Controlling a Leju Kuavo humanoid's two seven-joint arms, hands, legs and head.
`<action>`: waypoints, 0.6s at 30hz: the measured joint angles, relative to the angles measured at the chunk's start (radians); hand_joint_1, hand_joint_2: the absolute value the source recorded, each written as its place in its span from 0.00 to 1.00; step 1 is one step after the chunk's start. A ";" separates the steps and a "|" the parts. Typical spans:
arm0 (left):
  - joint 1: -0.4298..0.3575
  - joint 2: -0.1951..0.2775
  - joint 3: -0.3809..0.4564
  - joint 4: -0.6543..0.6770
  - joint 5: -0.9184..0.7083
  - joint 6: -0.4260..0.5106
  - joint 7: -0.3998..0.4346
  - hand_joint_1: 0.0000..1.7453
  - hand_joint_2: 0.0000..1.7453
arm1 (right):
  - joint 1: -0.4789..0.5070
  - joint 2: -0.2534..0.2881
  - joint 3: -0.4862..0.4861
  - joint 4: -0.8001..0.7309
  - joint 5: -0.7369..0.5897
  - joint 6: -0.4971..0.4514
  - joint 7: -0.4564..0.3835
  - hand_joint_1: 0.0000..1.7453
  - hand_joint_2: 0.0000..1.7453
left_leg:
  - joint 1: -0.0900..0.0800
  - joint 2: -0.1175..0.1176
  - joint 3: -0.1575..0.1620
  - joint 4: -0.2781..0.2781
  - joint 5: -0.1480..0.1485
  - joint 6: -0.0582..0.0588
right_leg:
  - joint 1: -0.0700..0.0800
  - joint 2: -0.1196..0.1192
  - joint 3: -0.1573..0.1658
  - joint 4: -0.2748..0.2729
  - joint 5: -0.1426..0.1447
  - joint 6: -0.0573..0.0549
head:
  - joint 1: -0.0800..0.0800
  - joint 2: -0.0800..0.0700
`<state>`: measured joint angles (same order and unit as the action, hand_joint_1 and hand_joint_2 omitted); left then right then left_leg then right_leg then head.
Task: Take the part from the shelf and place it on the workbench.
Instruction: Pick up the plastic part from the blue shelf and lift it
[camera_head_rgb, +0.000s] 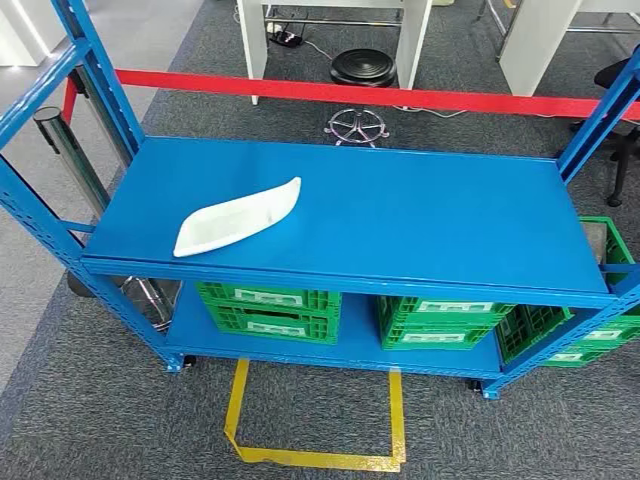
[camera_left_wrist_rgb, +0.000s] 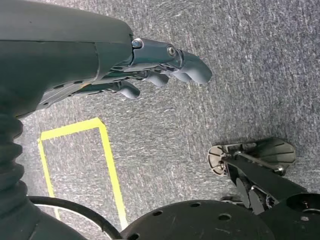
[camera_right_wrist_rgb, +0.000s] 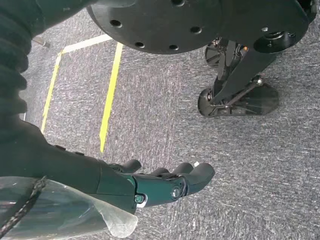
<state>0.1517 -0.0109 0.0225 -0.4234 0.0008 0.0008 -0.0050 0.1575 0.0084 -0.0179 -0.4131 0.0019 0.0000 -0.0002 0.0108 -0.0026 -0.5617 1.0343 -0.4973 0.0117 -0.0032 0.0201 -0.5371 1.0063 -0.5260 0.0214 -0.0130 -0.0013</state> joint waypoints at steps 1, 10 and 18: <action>0.000 0.000 0.000 0.000 0.000 0.000 0.000 0.00 1.00 | 0.000 0.000 0.000 0.000 0.000 0.000 0.000 0.00 1.00 | 0.000 0.000 0.000 0.000 0.000 0.000 | 0.000 0.000 0.000 0.000 0.000 0.000 | 0.000 0.000; 0.000 0.000 0.000 0.000 0.000 0.000 0.000 0.00 1.00 | 0.000 0.000 0.001 0.000 0.000 0.000 0.000 0.00 1.00 | 0.000 0.000 0.000 0.000 0.000 0.000 | 0.000 0.000 0.000 0.000 0.000 0.000 | 0.000 0.000; 0.008 -0.015 0.017 -0.025 0.005 0.011 -0.001 0.00 1.00 | -0.006 0.009 -0.059 -0.013 0.043 0.017 -0.006 0.00 1.00 | 0.000 0.000 0.000 0.000 0.000 0.000 | 0.000 0.000 0.010 0.000 0.000 0.000 | 0.000 0.000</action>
<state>0.1600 -0.0260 0.0392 -0.4489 0.0055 0.0122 -0.0055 0.1519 0.0172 -0.0772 -0.4265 0.0447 0.0167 -0.0061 0.0108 -0.0026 -0.5617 1.0343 -0.4970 0.0117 -0.0033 0.0202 -0.5276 1.0064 -0.5256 0.0216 -0.0129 -0.0014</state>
